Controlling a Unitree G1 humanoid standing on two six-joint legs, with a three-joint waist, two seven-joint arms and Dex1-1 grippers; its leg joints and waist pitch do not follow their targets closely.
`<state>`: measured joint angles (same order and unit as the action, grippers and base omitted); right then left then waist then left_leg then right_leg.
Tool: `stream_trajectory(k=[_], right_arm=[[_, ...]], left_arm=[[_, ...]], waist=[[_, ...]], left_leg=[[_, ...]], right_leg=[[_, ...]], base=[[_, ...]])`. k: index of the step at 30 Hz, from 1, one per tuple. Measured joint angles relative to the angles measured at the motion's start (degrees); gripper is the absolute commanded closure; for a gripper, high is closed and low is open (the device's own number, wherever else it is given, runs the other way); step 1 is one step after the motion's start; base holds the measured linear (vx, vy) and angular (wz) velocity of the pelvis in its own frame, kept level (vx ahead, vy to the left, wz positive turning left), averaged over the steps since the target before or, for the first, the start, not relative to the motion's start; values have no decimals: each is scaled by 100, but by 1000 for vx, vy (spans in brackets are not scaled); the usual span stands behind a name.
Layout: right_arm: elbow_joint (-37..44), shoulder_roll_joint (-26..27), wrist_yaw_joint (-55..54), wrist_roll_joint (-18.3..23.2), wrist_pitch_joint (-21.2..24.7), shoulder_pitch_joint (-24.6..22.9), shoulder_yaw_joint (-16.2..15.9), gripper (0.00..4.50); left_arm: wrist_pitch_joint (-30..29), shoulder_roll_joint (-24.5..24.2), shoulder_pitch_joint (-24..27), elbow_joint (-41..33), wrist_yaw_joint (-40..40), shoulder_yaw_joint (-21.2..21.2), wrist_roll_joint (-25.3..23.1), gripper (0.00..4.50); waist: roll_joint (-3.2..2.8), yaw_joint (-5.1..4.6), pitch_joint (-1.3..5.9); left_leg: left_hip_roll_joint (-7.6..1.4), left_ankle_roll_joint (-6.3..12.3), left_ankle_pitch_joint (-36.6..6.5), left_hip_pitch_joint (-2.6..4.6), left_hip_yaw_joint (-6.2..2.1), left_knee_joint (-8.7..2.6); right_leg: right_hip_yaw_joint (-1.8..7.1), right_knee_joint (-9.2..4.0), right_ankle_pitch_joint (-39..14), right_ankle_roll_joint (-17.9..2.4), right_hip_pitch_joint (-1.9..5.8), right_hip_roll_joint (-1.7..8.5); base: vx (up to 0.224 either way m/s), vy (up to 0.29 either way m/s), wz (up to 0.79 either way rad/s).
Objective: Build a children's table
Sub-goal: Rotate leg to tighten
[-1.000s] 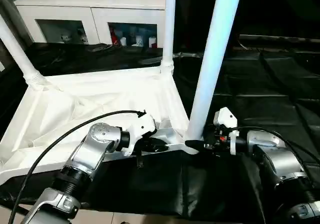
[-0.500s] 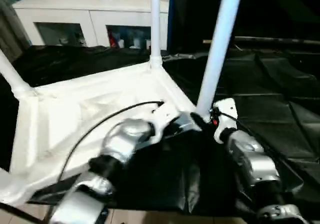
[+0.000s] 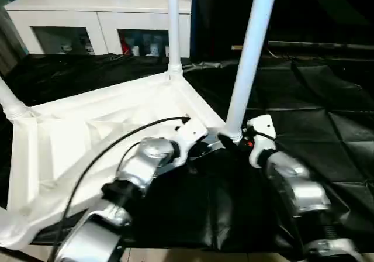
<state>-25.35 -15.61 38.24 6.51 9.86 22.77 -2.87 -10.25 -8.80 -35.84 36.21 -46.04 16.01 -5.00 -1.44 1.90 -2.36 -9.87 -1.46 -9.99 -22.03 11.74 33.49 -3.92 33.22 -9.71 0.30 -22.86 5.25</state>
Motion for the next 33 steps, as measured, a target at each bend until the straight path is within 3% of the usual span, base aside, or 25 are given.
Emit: stream_trajectory(k=[8, 17, 22, 33], right_arm=[[229, -820, 1818, 266, 5, 1, -338, 53], [264, -983, 2538, 262, -61, 6, -680, 53], [266, -980, 2680, 262, -139, 5, -775, 53], [265, -974, 2840, 269, -170, 5, -793, 143]], left_arm=[[-2, -669, 406, -650, -1137, -34, 378, 450], [-264, -1045, 811, -1406, -2053, 108, 656, 450], [-458, -1120, 909, -1634, -2226, 198, 754, 450], [-498, -1125, 910, -1652, -2236, 198, 757, 450]], waist=[[0, 29, 0], [1, 211, -1], [2, 253, -2], [3, 252, -3]], left_leg=[[-4, 1, 1, -8, -1, -15], [-4, 2, 0, -22, 5, -4], [-4, 2, -1, -20, 7, 12], [-3, 1, 0, -17, 7, 15]], right_leg=[[-5, 2, 15, -25, -16, -3], [-2, 6, 12, -30, -24, -2], [9, 16, 12, -30, -20, -2], [10, 28, 13, -30, -21, -2]], base=[[0, 0, 0], [0, 0, 0], [0, 0, 0], [0, 0, 0]])
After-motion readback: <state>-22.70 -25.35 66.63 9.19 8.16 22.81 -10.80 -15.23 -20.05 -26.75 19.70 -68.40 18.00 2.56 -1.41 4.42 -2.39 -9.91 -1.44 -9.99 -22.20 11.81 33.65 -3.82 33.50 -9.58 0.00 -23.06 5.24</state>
